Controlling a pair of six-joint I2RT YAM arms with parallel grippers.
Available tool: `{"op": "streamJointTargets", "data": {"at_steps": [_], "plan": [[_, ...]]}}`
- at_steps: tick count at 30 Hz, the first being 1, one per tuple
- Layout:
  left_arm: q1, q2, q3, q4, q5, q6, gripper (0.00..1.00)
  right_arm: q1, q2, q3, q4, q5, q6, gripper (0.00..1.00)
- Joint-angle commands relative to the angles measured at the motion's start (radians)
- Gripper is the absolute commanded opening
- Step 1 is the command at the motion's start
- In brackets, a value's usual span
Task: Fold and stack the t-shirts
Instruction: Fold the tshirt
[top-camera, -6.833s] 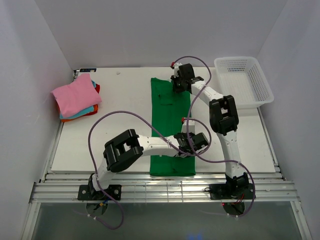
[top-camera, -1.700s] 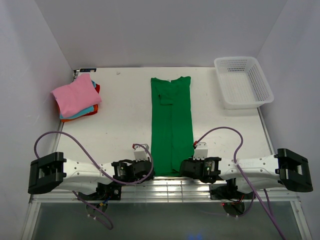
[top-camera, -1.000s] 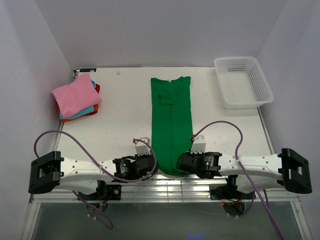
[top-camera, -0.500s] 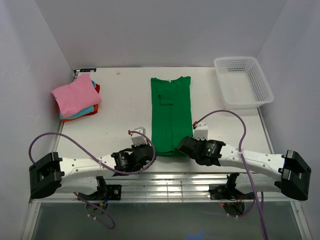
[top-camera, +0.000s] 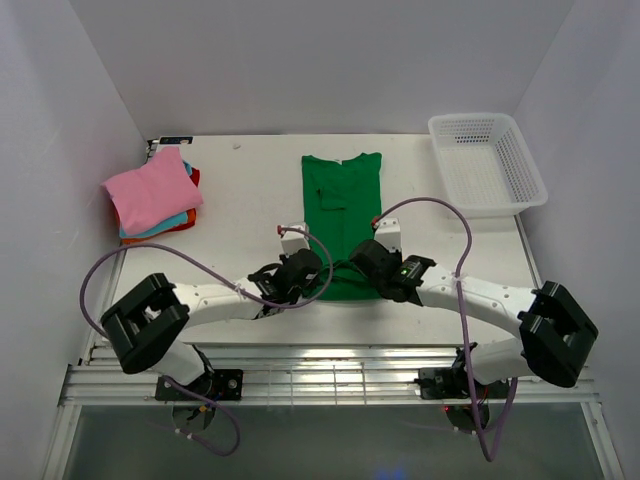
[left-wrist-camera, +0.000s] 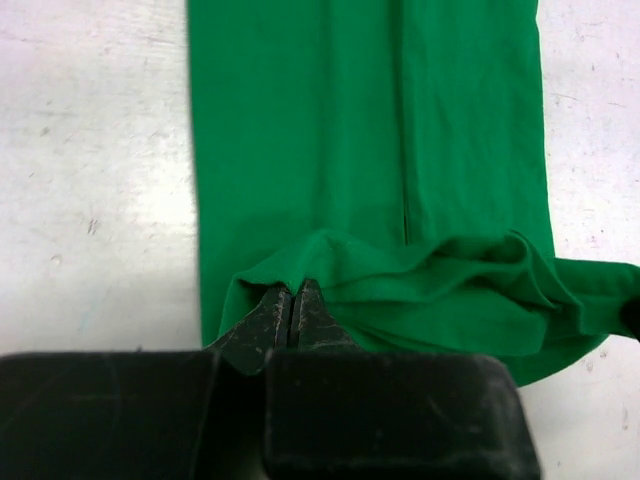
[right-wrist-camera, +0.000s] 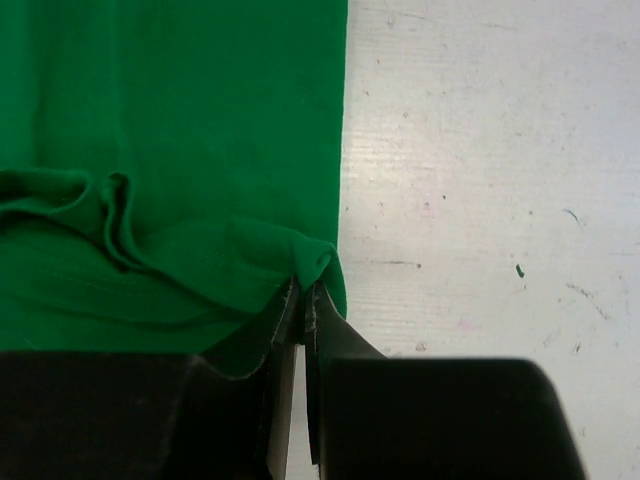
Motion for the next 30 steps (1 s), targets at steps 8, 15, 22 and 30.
{"op": "streamJointTargets", "data": {"at_steps": [8, 15, 22, 30], "plan": [[0.142, 0.148, 0.166, 0.086, 0.132, 0.151, 0.00, -0.113, 0.127, 0.140, 0.181, -0.070, -0.186, 0.08], [0.224, 0.201, 0.247, 0.069, 0.186, 0.191, 0.00, -0.170, 0.204, 0.222, 0.202, -0.097, -0.250, 0.08], [0.285, 0.303, 0.344, 0.064, 0.238, 0.224, 0.00, -0.239, 0.268, 0.277, 0.230, -0.135, -0.300, 0.08], [0.311, 0.379, 0.414, 0.063, 0.269, 0.241, 0.00, -0.282, 0.347, 0.325, 0.257, -0.176, -0.333, 0.08]]}}
